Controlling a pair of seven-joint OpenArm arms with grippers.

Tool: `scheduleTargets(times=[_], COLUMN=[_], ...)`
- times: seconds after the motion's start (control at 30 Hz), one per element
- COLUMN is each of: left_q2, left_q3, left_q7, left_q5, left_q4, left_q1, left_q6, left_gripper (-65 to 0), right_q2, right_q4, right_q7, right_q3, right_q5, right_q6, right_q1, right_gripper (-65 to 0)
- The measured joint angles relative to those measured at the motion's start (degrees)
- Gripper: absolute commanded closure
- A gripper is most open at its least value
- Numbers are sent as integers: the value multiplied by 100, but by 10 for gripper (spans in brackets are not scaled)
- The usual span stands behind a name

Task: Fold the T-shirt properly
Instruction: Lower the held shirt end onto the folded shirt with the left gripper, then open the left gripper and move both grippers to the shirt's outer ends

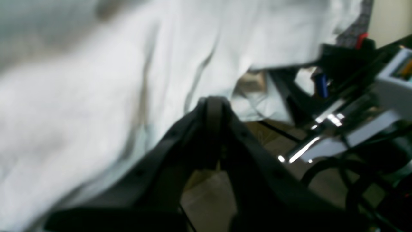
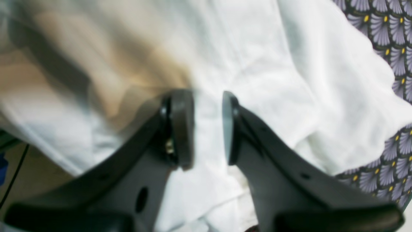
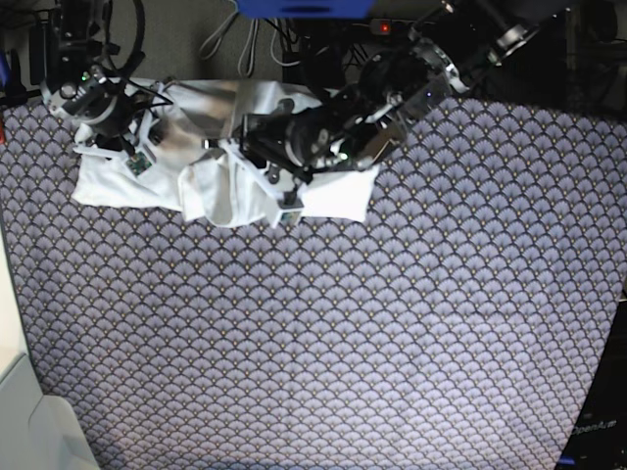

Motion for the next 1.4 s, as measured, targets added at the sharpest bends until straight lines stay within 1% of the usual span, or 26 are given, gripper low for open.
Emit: scheduleTargets(times=[0.13,0.23,0.3,0.4,0.47,0.53,0.7,0.77,0.87,0.97,1.07,1.2,1.23,1.33,1.4], left_q2=[-177,-321,-518,-780,-883,-964,-898,-901,-883,-885,-883,-885,-909,-951,-988], left_q3=[-299,-872,-1307,-1980,-2221,-2251,-2240,-2245,-2269,-2284,-2277,-2234,-2236,-2319,-2382], left_q7=[55,11,9,39,24,24,68,31,238,258,199,81,90,33,76], left_q5=[-2,-2,-2,20,22,22,-4,-125,-354,-428,-402,-59,-33,-20,-76], left_q4=[581,1056,1213,1204,1108,874,138,-258,-638,-695,-584,33,238,988,1231], left_q1=[122,269,470,896,1108,1211,1187,1161,949,938,960,1123,1137,1143,1161], left_q6=[0,-2,-4,-2,0,11,-28,-149,-199,-214,-177,-13,22,0,-28], left_gripper=[-1,-1,-1,-1,-1,-1,-1,-1,-1,-1,-1,-1,-1,-1,-1], right_q2=[0,13,17,13,13,35,63,76,181,205,229,203,199,186,188], right_q4=[-2,0,2,2,2,2,2,2,4,20,223,627,680,776,938], right_q7=[15,15,17,-42,-48,-44,-63,-85,-87,-136,-151,-197,-273,-765,-1060], right_q3=[17,17,17,28,57,122,140,142,157,409,739,870,870,896,896], right_q5=[2,11,24,22,22,24,7,-46,-31,-59,-63,-59,-44,-48,-46], right_q6=[2,4,4,7,7,9,9,7,9,7,7,4,4,7,4], right_q1=[0,2,0,52,72,85,151,216,258,334,367,334,334,337,315], right_gripper=[-140,-140,-140,-140,-140,-140,-140,-140,-140,-140,-142,-142,-142,-142,-141])
